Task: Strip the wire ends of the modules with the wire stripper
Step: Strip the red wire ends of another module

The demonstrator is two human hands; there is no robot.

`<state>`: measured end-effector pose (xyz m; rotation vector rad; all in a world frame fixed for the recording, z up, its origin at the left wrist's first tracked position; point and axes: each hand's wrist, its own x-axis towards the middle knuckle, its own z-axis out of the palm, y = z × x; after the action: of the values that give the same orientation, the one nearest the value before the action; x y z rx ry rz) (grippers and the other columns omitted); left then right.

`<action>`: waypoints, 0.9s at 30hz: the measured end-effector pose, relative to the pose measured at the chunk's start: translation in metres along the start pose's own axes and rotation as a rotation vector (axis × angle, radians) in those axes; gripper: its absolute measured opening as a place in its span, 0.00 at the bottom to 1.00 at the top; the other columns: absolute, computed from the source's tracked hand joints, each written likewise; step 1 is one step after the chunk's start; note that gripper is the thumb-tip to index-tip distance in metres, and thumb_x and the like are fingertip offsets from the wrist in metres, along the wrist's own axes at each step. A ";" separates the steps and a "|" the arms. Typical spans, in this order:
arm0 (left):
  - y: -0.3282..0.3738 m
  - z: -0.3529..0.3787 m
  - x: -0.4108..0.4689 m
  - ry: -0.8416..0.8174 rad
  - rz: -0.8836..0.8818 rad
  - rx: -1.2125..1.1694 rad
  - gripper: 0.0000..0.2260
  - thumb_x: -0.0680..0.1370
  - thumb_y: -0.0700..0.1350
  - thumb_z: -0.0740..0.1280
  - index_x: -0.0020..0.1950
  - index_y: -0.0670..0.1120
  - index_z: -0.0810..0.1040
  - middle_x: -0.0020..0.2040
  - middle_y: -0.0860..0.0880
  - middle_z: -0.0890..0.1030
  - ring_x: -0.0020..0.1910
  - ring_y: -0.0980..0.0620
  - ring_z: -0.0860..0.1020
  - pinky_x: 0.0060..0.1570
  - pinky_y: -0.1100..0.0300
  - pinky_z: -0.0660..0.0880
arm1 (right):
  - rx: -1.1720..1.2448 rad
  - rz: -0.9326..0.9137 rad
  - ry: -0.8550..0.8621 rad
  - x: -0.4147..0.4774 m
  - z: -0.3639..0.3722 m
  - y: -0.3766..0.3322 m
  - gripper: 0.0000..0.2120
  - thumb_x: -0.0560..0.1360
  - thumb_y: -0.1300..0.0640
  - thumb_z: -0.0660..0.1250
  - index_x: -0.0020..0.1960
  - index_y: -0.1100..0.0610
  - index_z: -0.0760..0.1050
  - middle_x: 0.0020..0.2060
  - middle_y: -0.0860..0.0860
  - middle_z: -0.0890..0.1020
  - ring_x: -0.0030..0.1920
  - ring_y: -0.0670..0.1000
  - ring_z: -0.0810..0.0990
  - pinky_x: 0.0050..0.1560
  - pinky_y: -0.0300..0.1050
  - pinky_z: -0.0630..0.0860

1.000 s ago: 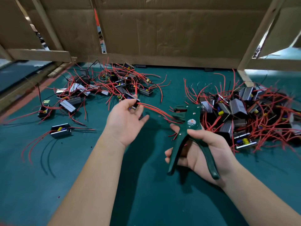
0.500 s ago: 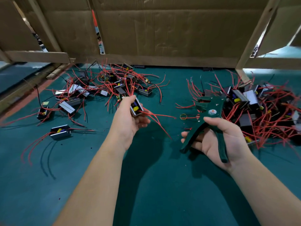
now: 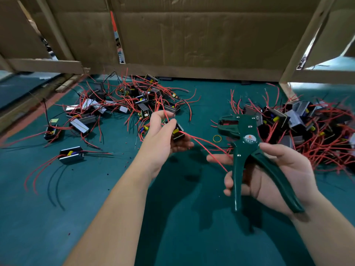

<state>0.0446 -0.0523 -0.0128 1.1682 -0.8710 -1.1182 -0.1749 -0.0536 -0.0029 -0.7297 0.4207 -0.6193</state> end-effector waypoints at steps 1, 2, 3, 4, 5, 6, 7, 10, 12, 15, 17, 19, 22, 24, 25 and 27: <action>0.001 0.000 0.000 -0.006 0.016 0.007 0.07 0.84 0.44 0.53 0.49 0.52 0.67 0.35 0.45 0.77 0.32 0.47 0.81 0.35 0.59 0.78 | 0.018 0.004 -0.031 -0.002 0.000 0.000 0.22 0.64 0.51 0.72 0.53 0.64 0.80 0.60 0.70 0.75 0.37 0.65 0.80 0.40 0.60 0.79; 0.001 0.001 -0.001 -0.016 0.027 0.014 0.07 0.84 0.46 0.53 0.48 0.51 0.67 0.36 0.46 0.76 0.34 0.48 0.82 0.37 0.59 0.79 | 0.031 0.001 -0.042 -0.004 0.000 -0.001 0.27 0.63 0.51 0.73 0.58 0.65 0.78 0.59 0.70 0.76 0.37 0.65 0.80 0.41 0.60 0.79; 0.000 0.001 -0.002 -0.030 0.029 0.009 0.07 0.84 0.47 0.54 0.47 0.50 0.68 0.36 0.47 0.75 0.36 0.49 0.82 0.39 0.59 0.79 | 0.032 -0.011 -0.033 -0.005 0.000 -0.001 0.31 0.62 0.52 0.75 0.60 0.65 0.76 0.59 0.70 0.76 0.37 0.64 0.80 0.40 0.60 0.79; -0.001 0.002 -0.002 -0.048 0.031 -0.006 0.07 0.83 0.47 0.55 0.47 0.49 0.68 0.37 0.48 0.74 0.38 0.50 0.83 0.39 0.60 0.79 | 0.020 -0.032 -0.013 -0.005 0.000 -0.001 0.33 0.60 0.52 0.76 0.61 0.66 0.76 0.59 0.69 0.76 0.37 0.64 0.80 0.40 0.59 0.79; -0.001 0.003 -0.002 -0.065 0.035 -0.024 0.07 0.83 0.46 0.56 0.47 0.48 0.69 0.39 0.48 0.74 0.39 0.50 0.83 0.40 0.60 0.80 | 0.003 -0.063 0.012 -0.005 0.001 0.000 0.33 0.60 0.51 0.76 0.60 0.66 0.76 0.59 0.68 0.77 0.37 0.63 0.81 0.40 0.58 0.79; -0.002 0.003 -0.003 -0.073 0.042 -0.036 0.06 0.83 0.45 0.57 0.47 0.47 0.70 0.40 0.48 0.73 0.38 0.51 0.83 0.40 0.60 0.80 | -0.011 -0.104 0.042 -0.004 0.003 0.001 0.31 0.59 0.51 0.75 0.59 0.65 0.77 0.60 0.67 0.77 0.37 0.63 0.81 0.40 0.58 0.79; -0.001 0.003 -0.003 -0.070 0.050 -0.042 0.06 0.82 0.44 0.58 0.47 0.46 0.71 0.41 0.47 0.72 0.37 0.51 0.82 0.39 0.59 0.81 | -0.023 -0.159 0.083 -0.003 0.004 0.002 0.29 0.60 0.52 0.74 0.57 0.64 0.78 0.60 0.67 0.77 0.37 0.62 0.81 0.41 0.57 0.80; 0.001 0.003 -0.004 -0.061 0.071 -0.062 0.06 0.82 0.44 0.59 0.48 0.46 0.73 0.40 0.48 0.72 0.30 0.54 0.79 0.34 0.59 0.79 | -0.060 -0.372 0.248 0.000 0.006 0.005 0.24 0.62 0.55 0.65 0.57 0.60 0.74 0.56 0.63 0.79 0.37 0.61 0.81 0.43 0.57 0.80; 0.003 0.003 -0.006 -0.074 0.087 -0.070 0.06 0.81 0.43 0.59 0.48 0.46 0.74 0.39 0.49 0.72 0.29 0.55 0.76 0.33 0.61 0.78 | -0.039 -0.459 0.261 -0.002 0.007 0.003 0.28 0.60 0.54 0.67 0.59 0.59 0.72 0.50 0.61 0.80 0.39 0.60 0.81 0.46 0.56 0.80; 0.006 0.004 -0.009 -0.101 0.129 -0.023 0.07 0.81 0.42 0.59 0.46 0.46 0.74 0.37 0.53 0.73 0.28 0.57 0.73 0.31 0.63 0.76 | 0.030 -0.386 0.191 -0.006 0.008 -0.002 0.29 0.57 0.53 0.72 0.57 0.60 0.75 0.41 0.61 0.81 0.39 0.59 0.81 0.44 0.55 0.80; 0.007 0.004 -0.010 -0.119 0.150 0.017 0.07 0.82 0.42 0.60 0.45 0.47 0.74 0.35 0.56 0.76 0.27 0.57 0.73 0.30 0.64 0.74 | 0.088 -0.266 0.133 -0.007 0.012 0.002 0.29 0.57 0.54 0.74 0.56 0.62 0.77 0.39 0.62 0.80 0.37 0.61 0.81 0.41 0.56 0.80; 0.008 0.004 -0.011 -0.127 0.187 0.060 0.08 0.81 0.42 0.61 0.43 0.50 0.75 0.33 0.56 0.76 0.26 0.57 0.72 0.29 0.64 0.72 | 0.096 -0.156 0.077 -0.005 0.016 0.008 0.30 0.57 0.54 0.75 0.57 0.64 0.78 0.38 0.64 0.79 0.36 0.62 0.80 0.39 0.58 0.80; 0.008 0.005 -0.012 -0.119 0.309 0.192 0.07 0.79 0.44 0.64 0.42 0.54 0.76 0.28 0.55 0.71 0.27 0.57 0.70 0.27 0.66 0.69 | 0.098 -0.014 -0.038 -0.003 0.023 0.017 0.32 0.60 0.55 0.76 0.60 0.67 0.75 0.40 0.66 0.78 0.37 0.64 0.80 0.42 0.60 0.79; 0.008 0.006 -0.013 -0.126 0.360 0.238 0.07 0.79 0.42 0.65 0.43 0.52 0.76 0.28 0.56 0.72 0.28 0.58 0.69 0.27 0.69 0.67 | 0.096 0.039 -0.102 -0.002 0.024 0.020 0.31 0.63 0.55 0.75 0.62 0.68 0.73 0.41 0.66 0.78 0.39 0.65 0.80 0.44 0.61 0.78; 0.008 0.005 -0.013 -0.134 0.374 0.254 0.07 0.79 0.41 0.65 0.43 0.51 0.76 0.28 0.57 0.72 0.28 0.58 0.68 0.28 0.70 0.67 | 0.092 0.053 -0.123 -0.002 0.024 0.021 0.30 0.64 0.55 0.74 0.62 0.69 0.73 0.41 0.66 0.78 0.39 0.65 0.80 0.44 0.61 0.78; 0.008 0.004 -0.013 -0.151 0.395 0.285 0.06 0.79 0.41 0.66 0.43 0.50 0.76 0.29 0.57 0.72 0.29 0.55 0.68 0.29 0.70 0.66 | 0.087 0.061 -0.147 -0.002 0.024 0.021 0.28 0.65 0.55 0.74 0.60 0.68 0.74 0.41 0.66 0.78 0.39 0.66 0.79 0.44 0.61 0.78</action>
<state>0.0392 -0.0407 -0.0040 1.0859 -1.3467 -0.7801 -0.1546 -0.0281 -0.0016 -0.6719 0.2774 -0.5201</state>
